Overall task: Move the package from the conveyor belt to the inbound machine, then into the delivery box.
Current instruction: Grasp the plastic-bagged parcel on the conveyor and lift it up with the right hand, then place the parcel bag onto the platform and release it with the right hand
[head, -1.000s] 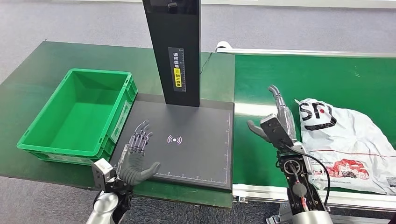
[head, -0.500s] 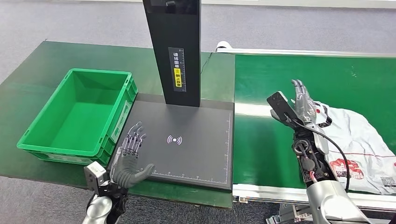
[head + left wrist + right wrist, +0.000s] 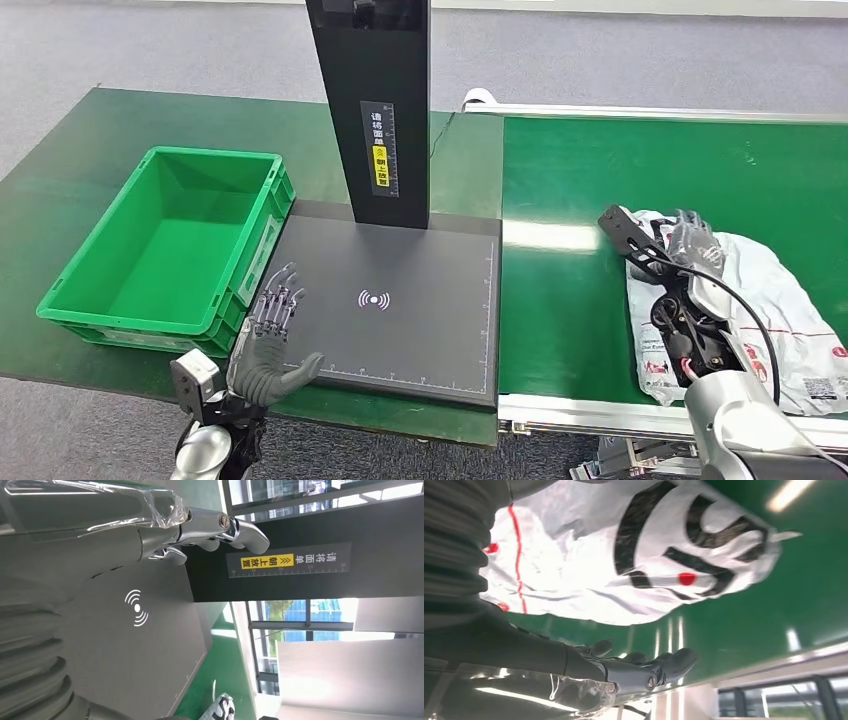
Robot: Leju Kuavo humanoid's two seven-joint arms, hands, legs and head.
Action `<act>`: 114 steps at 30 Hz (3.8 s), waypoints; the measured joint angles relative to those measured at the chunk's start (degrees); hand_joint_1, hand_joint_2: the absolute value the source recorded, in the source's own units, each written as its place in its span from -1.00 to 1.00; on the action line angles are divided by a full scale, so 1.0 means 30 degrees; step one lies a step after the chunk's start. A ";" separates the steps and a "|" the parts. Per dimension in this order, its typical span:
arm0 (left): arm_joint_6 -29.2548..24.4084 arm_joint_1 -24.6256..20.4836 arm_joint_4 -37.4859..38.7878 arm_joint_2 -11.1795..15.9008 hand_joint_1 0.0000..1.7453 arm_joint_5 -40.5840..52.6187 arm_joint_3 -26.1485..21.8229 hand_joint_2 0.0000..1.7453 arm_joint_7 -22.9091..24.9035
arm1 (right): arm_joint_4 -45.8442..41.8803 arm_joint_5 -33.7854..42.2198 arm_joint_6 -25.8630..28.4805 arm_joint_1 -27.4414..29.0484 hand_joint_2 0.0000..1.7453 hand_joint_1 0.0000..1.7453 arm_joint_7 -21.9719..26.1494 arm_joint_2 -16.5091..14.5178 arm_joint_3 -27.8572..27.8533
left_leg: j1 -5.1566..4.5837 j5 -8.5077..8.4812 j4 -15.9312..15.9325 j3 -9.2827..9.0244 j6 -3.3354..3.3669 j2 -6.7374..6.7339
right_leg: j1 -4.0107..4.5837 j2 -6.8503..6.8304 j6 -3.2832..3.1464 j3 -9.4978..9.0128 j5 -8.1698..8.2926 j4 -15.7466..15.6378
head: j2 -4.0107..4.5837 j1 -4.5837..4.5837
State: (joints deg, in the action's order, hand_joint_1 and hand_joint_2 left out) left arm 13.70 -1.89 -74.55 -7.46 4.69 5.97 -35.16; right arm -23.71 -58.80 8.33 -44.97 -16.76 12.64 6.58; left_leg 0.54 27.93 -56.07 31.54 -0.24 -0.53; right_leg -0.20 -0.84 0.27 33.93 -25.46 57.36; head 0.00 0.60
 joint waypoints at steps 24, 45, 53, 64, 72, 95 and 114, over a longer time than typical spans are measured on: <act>-0.0457 -0.0088 -0.0184 -0.0011 -1.00 0.0215 -0.0117 1.00 0.0095 | 0.1965 -0.3930 -0.5510 0.0478 1.00 -0.49 -0.2638 0.1796 -0.0015 | 0.0000 0.0001 -0.0001 0.0008 0.0002 0.0004 | 0.0000 -0.0009 0.0001 0.0003 0.0001 -0.0001 | 0.0000 -0.0004; -0.0277 -0.0106 -0.0016 -0.0149 -1.00 0.0727 -0.0102 1.00 0.0492 | 0.0898 -0.3430 -0.6435 0.1723 1.00 1.00 0.3111 0.0707 -0.0084 | 0.0000 0.0001 -0.0001 0.0001 0.0002 0.0009 | 0.0000 -0.0009 0.0001 0.0004 0.0000 -0.0001 | 0.0000 -0.0002; -0.0306 -0.0116 0.0189 -0.0131 -1.00 0.0771 -0.0089 1.00 0.0488 | 0.0273 -0.3411 -0.5710 0.2173 1.00 1.00 0.3405 0.0548 0.0024 | 0.0001 0.0001 0.0001 0.0002 0.0002 0.0006 | 0.0000 -0.0009 0.0001 -0.0005 0.0000 -0.0001 | 0.0000 -0.0004; -0.0512 0.1084 -0.1056 -0.0069 -1.00 0.0375 -0.0204 1.00 0.0182 | -0.5545 0.1903 0.0918 0.3522 1.00 1.00 0.8243 -0.1089 -0.0940 | 0.0006 -0.0002 0.0006 0.0018 -0.0002 0.0004 | 0.0009 -0.0016 -0.0004 0.0014 -0.0005 0.0001 | 0.0000 0.0004; -0.0700 0.1062 -0.1102 -0.0073 -1.00 0.0233 -0.0424 1.00 -0.0499 | -1.1536 0.5170 0.0885 0.5766 1.00 1.00 1.1722 -0.2512 0.0064 | 0.0005 -0.0002 0.0007 0.0016 -0.0001 0.0005 | 0.0008 -0.0014 -0.0004 0.0013 -0.0006 0.0001 | 0.0000 -0.0004; -0.3361 -0.0087 -0.0934 -0.0317 -1.00 0.0574 -0.0605 1.00 -0.1435 | -1.4677 0.5198 -0.2974 0.6860 1.00 1.00 1.4716 -0.3177 0.9024 | 0.0002 -0.0003 0.0009 0.0009 -0.0002 -0.0011 | 0.0005 -0.0008 -0.0003 0.0008 -0.0007 0.0001 | 0.0000 -0.0005; -0.9730 0.0239 -0.2051 -0.0789 -1.00 0.0894 -0.0634 1.00 -0.1641 | -0.8381 -0.0730 0.0250 0.2902 1.00 1.00 0.9734 -0.4527 1.5469 | 0.0006 -0.0008 0.0009 0.0003 -0.0005 -0.0025 | 0.0011 -0.0005 -0.0005 0.0004 -0.0005 0.0007 | 0.0000 -0.0007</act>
State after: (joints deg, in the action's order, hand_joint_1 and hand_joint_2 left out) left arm -15.48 -1.18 -80.70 -9.83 7.37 4.07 -40.08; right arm -48.85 -60.99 9.08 -36.26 12.44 -0.94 52.99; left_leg 0.55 27.91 -56.04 31.55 -0.26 -0.61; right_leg -0.17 -0.86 0.26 33.94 -25.47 57.39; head 0.00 0.57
